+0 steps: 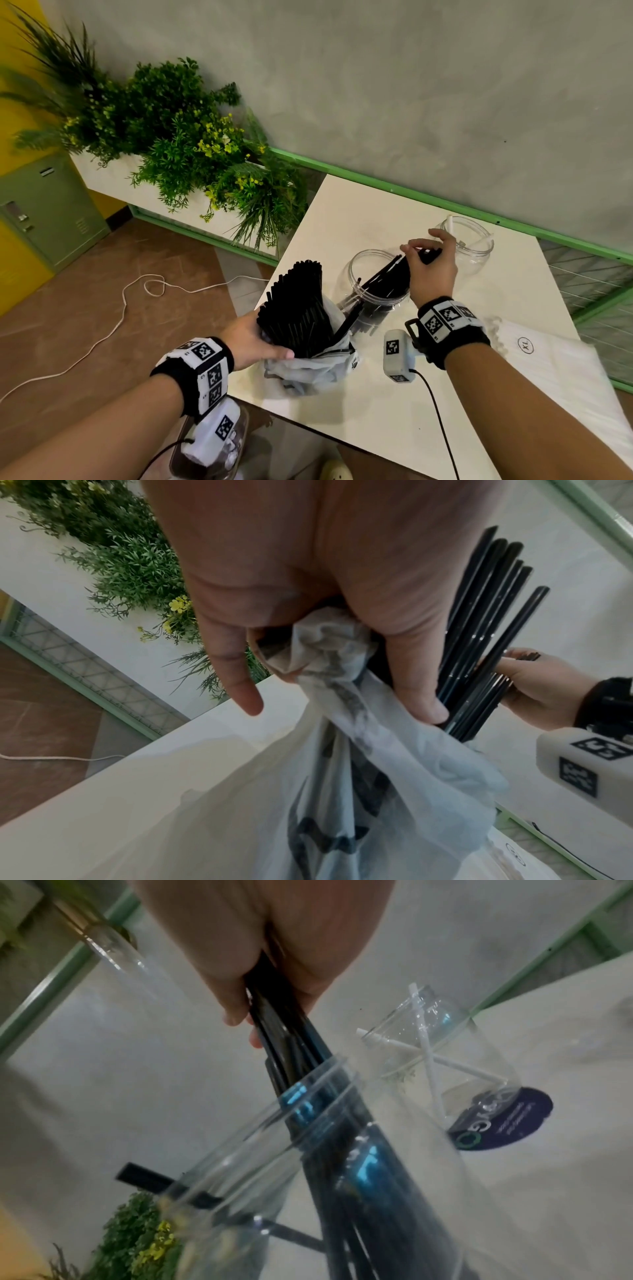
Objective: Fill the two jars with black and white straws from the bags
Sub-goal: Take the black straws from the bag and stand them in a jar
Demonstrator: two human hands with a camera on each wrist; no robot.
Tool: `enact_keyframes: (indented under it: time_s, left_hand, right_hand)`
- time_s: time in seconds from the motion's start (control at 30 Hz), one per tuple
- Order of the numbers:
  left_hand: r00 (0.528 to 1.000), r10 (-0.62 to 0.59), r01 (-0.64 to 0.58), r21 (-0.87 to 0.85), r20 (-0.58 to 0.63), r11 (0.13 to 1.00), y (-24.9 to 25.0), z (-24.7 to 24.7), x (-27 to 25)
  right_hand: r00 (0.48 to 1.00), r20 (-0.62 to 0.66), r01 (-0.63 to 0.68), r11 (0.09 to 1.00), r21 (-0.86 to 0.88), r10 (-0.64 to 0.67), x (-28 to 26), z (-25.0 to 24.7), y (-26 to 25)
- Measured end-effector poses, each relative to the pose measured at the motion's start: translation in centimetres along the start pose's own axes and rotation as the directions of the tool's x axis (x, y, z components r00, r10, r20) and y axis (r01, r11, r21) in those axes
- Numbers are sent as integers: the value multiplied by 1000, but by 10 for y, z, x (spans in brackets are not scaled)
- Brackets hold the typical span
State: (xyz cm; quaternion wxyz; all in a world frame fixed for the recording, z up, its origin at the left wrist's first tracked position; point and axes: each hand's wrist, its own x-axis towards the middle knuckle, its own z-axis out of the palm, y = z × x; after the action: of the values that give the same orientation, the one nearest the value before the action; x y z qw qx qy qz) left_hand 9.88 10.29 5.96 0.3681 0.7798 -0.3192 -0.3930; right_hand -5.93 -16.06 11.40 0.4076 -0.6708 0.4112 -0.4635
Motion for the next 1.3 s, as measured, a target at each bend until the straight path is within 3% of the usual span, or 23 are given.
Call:
enact_keyframes:
  time_s: [0.23,0.37,0.5,0.73,1.13,1.23,1.3]
  left_hand:
    - [1000,26,-25,-25,15,999,1,0,1]
    - [999,47,-47,-49,8,998,-2,1,3]
    - [999,46,-45,-46,7,998,-3,1,6]
    - [998,62,-60,-50,27,997,0,0,4]
    - [997,73,-73,-24,5,997,-2,-1,4]
    - [998,59,-59,-12,15,998,0,-2,3]
    - [998,58,-57,-28,30,998,0,-3,2]
  right_hand:
    - [998,59,22,995,-100,-16,2,-12,15]
    - [976,28,214,936,-281,-215,-1,-25,14]
    - [941,140,337,881,-332,-307,-23,-31,19]
    - [924,363,282,857,-432,-121,-28,-29,33]
    - [899,435,254,740,-623,57,44,-27,-22]
    - [915,403,259,737,-624,20,45,-26,-17]
    - [943,321,269,764,-586,-87,35,-31,-11]
